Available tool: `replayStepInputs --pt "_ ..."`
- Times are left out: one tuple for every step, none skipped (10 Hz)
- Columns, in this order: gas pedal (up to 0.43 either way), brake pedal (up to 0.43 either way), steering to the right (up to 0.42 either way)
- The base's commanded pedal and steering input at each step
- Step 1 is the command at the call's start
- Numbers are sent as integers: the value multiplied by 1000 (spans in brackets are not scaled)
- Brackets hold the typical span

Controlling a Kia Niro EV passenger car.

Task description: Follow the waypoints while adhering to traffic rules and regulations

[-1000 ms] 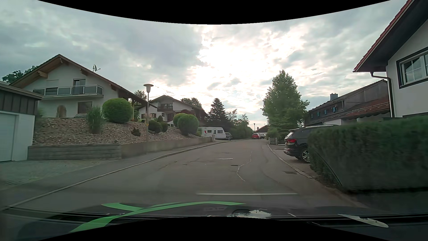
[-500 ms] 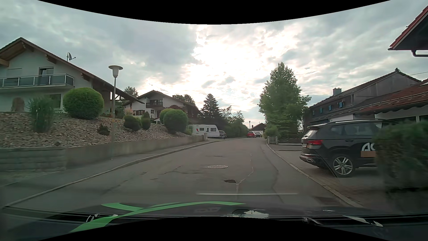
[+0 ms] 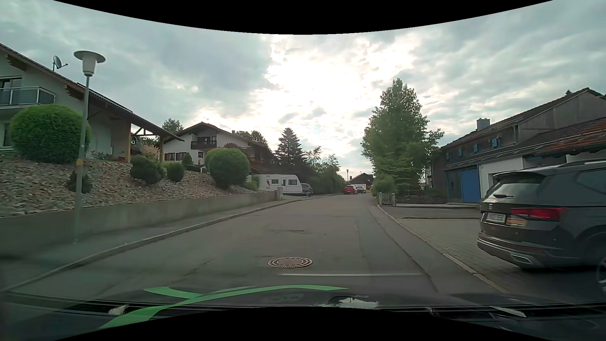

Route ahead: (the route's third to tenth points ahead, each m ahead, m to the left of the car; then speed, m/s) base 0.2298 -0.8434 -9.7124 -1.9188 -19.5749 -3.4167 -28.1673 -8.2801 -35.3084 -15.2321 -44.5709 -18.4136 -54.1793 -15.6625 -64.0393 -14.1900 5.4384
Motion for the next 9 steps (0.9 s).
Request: replayStepInputs --pt "0 18 32" --pt "0 18 30" --pt "0 18 30" --pt "0 24 30" --pt "0 24 32" --pt "0 12 32" --pt "0 6 32" --pt "0 0 32" --pt "0 0 33"
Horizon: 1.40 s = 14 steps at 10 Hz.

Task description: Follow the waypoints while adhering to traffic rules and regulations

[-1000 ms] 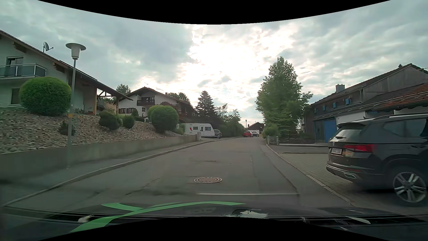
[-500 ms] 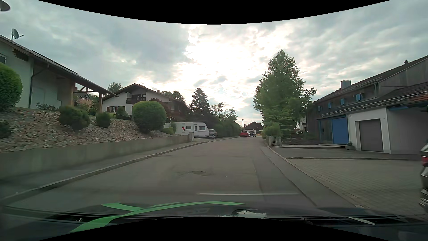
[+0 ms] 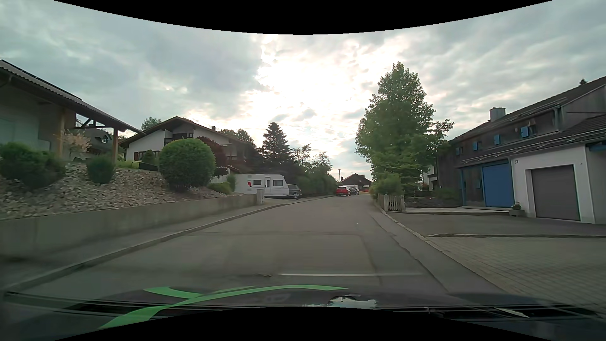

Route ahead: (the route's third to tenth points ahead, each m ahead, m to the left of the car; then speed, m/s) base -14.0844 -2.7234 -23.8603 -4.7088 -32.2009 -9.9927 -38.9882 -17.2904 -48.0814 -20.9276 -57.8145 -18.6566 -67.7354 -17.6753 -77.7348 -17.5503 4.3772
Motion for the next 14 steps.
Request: replayStepInputs --pt "0 6 35" --pt "0 6 39" --pt "0 0 39" --pt "0 0 37" --pt "0 0 36" --pt "0 0 36" --pt "0 0 36" --pt "0 0 36" --pt "0 0 33" --pt "0 0 22" --pt "0 0 6" --pt "0 0 -11" --pt "0 0 -21" --pt "0 0 -33"
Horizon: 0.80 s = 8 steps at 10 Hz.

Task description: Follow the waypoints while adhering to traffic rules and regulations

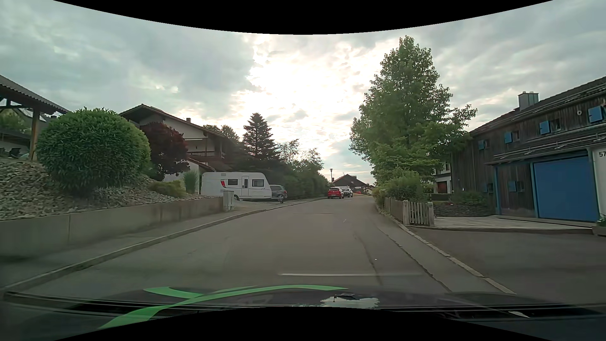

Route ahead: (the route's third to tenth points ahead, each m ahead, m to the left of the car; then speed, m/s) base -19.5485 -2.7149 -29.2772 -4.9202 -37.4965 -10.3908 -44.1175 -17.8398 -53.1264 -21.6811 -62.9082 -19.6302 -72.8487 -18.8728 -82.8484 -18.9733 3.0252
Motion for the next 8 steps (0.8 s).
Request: replayStepInputs --pt "0 0 -39" --pt "0 0 -41" --pt "0 0 -39" --pt "0 12 -30" --pt "0 18 -19" --pt "0 18 -7" --pt "0 37 3" --pt "0 73 14"
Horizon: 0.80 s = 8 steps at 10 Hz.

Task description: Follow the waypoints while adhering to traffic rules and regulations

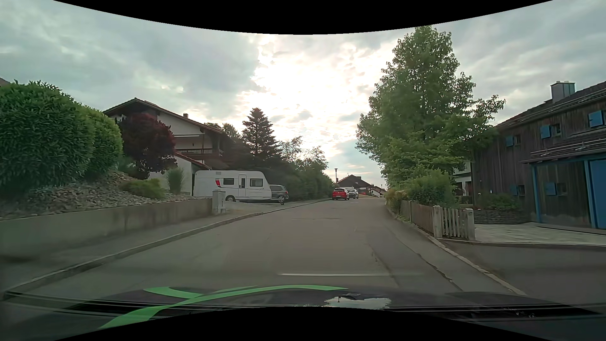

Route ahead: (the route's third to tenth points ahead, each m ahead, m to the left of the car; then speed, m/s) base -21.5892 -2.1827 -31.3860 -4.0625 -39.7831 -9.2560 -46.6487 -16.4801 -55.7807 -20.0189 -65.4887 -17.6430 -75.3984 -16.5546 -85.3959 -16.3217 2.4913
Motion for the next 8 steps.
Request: replayStepInputs --pt "0 116 24" --pt "0 122 33" --pt "0 128 37" --pt "0 146 43" --pt "0 152 53" --pt "0 165 62" --pt "0 195 72" --pt "0 226 82"
